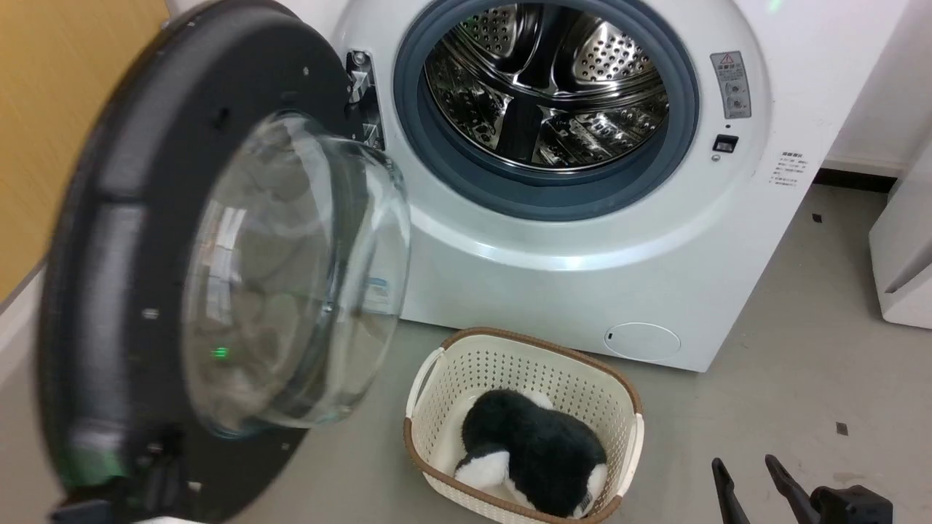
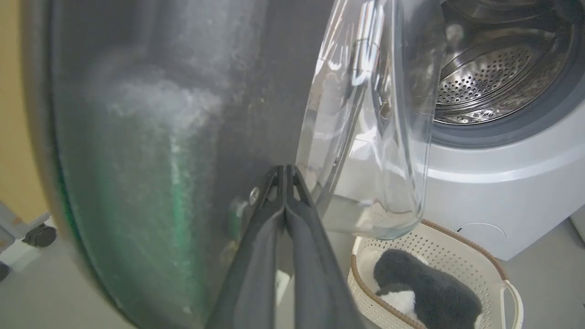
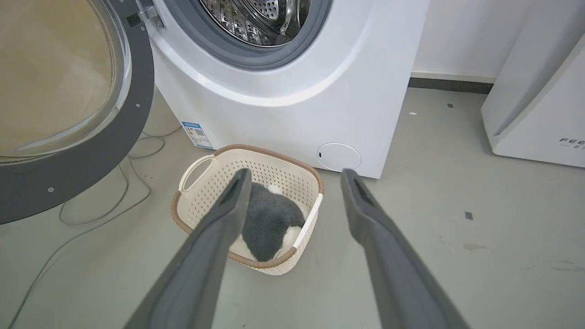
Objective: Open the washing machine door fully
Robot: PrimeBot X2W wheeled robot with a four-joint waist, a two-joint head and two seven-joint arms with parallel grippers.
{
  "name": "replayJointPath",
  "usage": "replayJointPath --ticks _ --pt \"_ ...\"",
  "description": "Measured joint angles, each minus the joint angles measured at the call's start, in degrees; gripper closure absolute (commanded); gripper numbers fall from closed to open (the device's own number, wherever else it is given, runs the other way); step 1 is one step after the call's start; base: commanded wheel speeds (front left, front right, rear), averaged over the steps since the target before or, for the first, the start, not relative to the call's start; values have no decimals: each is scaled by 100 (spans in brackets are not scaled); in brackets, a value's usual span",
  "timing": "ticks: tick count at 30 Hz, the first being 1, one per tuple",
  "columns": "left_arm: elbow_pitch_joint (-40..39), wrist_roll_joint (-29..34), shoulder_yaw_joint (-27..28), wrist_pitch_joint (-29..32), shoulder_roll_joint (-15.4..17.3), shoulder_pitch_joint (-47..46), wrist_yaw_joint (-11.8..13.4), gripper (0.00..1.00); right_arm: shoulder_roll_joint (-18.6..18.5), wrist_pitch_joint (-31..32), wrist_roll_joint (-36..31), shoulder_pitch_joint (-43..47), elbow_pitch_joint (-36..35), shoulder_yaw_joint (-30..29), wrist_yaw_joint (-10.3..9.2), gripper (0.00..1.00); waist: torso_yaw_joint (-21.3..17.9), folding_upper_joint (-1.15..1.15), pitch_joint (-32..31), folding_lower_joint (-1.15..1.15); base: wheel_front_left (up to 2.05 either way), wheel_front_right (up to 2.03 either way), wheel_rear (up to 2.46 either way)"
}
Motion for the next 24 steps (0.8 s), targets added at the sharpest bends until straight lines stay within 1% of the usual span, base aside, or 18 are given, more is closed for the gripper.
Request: replayJointPath --ticks 7,9,13,17,19,24 --pt "1088 -391 654 -534 243 -532 -96 100 1 20 -10 -16 14 -23 0 0 -60 0 29 0 0 0 0" --pt "1456 -489 789 -728 302 -730 -176 100 1 24 -10 -16 15 -27 0 0 -80 0 37 0 0 0 0" --pt "2199 -649 1037 -1049 523 -1125 -335 100 1 65 -12 -18 9 -29 0 0 -125 0 83 0 0 0 0" --pt "2974 -651 1112 -1230 840 -1565 -522 100 1 73 -51 -26 -15 -36 0 0 -167 0 154 0 0 0 0" --pt "3317 -635 1118 -1299 936 -1775 -592 100 1 103 -55 -45 -30 -41 0 0 -189 0 182 0 0 0 0" --pt "3922 -591 1147 -1402 993 -2085 -689 100 1 127 -102 -80 -40 -32 0 0 -252 0 191 0 0 0 0"
